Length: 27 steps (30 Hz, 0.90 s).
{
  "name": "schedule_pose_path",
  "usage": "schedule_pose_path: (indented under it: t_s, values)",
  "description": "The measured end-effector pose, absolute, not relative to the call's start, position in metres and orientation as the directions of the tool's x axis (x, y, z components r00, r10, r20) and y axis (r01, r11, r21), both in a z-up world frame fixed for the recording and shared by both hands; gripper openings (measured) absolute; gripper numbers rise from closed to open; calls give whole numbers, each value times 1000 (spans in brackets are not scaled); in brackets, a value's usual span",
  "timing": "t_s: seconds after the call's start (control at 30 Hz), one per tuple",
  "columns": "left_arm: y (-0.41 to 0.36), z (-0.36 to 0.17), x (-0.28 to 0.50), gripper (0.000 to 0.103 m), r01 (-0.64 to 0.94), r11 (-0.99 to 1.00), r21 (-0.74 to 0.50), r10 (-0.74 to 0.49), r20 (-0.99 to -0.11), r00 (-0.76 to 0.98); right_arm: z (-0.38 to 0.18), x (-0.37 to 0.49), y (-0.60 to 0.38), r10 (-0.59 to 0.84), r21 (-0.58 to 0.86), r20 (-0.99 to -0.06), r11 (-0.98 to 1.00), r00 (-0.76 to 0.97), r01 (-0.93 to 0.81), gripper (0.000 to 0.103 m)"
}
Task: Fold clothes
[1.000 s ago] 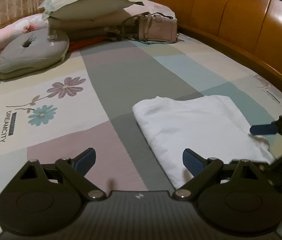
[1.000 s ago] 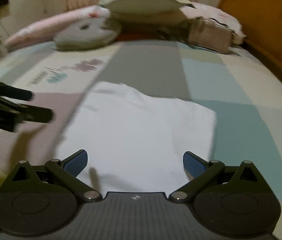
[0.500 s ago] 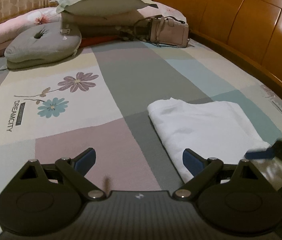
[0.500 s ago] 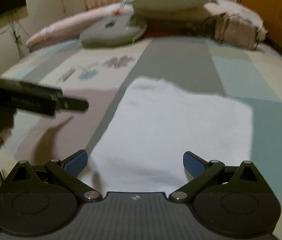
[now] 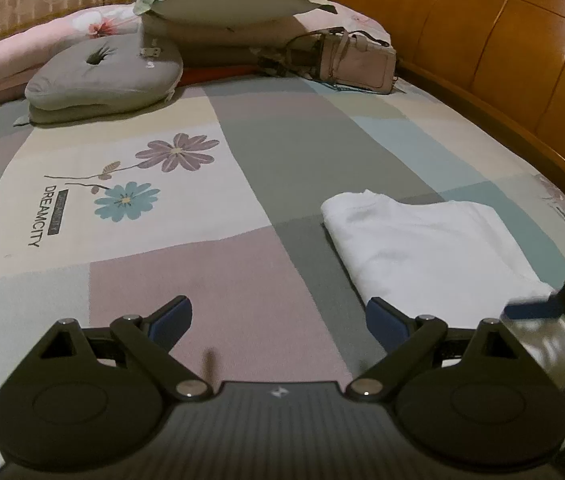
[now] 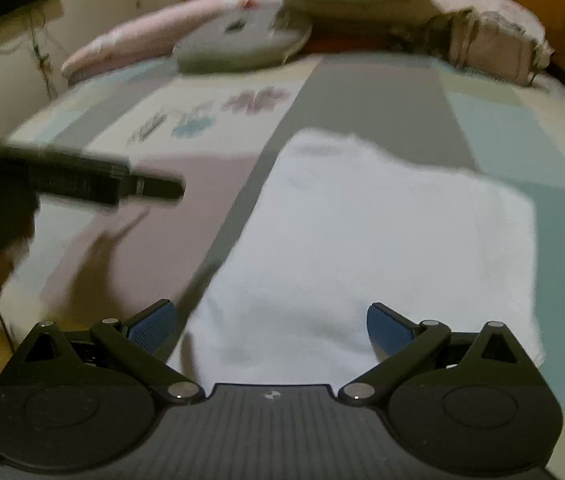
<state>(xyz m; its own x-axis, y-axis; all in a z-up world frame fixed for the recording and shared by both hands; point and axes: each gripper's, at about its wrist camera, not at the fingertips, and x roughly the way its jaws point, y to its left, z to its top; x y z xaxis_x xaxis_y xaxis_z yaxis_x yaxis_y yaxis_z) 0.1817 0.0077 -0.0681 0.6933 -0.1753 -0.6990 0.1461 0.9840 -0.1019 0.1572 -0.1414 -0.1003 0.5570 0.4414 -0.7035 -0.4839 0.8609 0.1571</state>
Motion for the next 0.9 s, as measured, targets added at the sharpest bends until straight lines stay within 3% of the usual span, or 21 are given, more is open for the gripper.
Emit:
schedule_pose_path:
  t_s: [0.17,0.4,0.6,0.73,0.9]
  values:
    - [8,-69,181,94,152,982,-109,-185,-695,695,-119,180,-162,370,144,-746,902,553,-408,103]
    - [5,-73,186,94,143,983,-114,-182,-707,684,-99,200,-180,366,139,-692,914,622,-382,103]
    - [1,-72,182,94,191,969,-156,-245,-697,674,-117,220,-203,347,178,-727,928,593,-326,103]
    - [-1,-77,187,94,208,947,-245,-321,-691,648,-106,213,-233,377,261,-704,925,602,-274,103]
    - [-12,-84,195,94,245,899,-364,-436,-681,588,-116,219,-285,475,470,-691,868,545,-160,103]
